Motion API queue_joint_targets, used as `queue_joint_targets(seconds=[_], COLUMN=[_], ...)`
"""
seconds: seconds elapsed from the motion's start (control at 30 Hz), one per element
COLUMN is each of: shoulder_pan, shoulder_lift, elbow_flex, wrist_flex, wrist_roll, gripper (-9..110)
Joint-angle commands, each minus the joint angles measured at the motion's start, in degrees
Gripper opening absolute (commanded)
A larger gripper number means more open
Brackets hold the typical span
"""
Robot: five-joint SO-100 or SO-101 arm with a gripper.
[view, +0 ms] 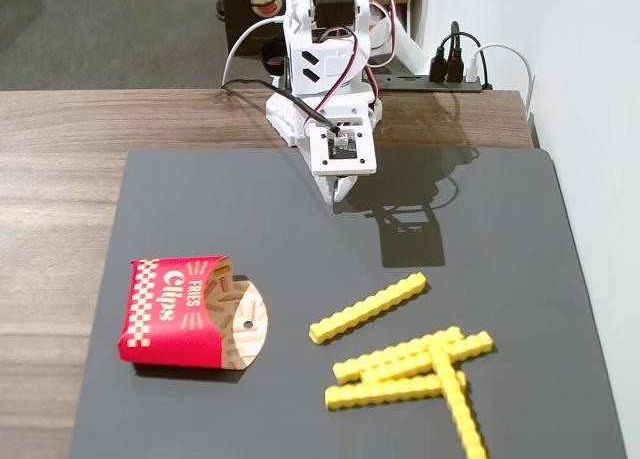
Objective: Grab a fry
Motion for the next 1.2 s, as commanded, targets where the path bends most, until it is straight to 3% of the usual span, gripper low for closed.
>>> queue_joint_targets(seconds=[0.0,0.73,1.17], shoulder_pan=[2.5,1.2,-4.1], shoulder_lift=[0.2,-2.1,-25.7], elbow_flex=[0.0,-2.4,-20.7], wrist_flex=[0.5,1.1,0.2], wrist_roll=[0.4,-0.4,18.0], gripper=[1,0,0])
